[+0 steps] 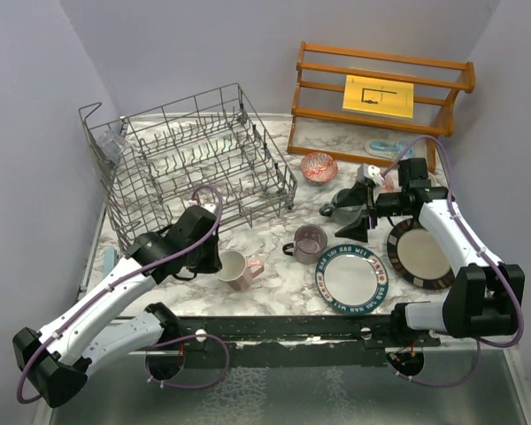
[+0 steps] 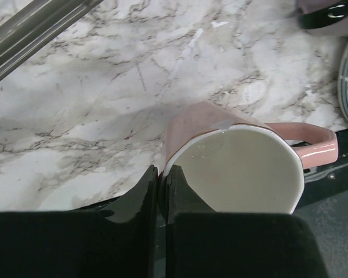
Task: Load the mixed dishes into the dish rack
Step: Pick up the cup at the center of the board, then turn the cup upside down in the dish rack.
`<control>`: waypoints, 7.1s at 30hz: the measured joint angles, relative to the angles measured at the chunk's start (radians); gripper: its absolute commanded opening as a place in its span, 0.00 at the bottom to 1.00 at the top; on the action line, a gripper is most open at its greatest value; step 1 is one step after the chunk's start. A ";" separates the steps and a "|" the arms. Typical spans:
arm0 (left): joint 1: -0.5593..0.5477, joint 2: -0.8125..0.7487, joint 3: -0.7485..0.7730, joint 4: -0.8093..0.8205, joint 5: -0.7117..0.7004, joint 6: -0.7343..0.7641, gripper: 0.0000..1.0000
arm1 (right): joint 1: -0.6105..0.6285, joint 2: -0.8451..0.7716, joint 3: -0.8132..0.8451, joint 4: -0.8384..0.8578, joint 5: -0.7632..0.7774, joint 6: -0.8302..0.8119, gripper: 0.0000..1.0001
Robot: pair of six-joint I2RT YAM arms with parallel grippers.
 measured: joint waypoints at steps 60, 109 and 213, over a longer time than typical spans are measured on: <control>-0.084 0.501 0.018 1.592 0.066 0.741 0.00 | 0.001 -0.129 0.303 0.161 -0.031 0.919 0.95; -0.163 0.633 -0.024 2.240 0.202 0.932 0.31 | -0.028 -0.075 -0.081 1.135 -0.178 2.293 0.01; 0.217 -0.343 0.236 0.872 0.053 0.355 0.82 | 1.027 1.302 1.554 0.306 0.618 0.406 0.11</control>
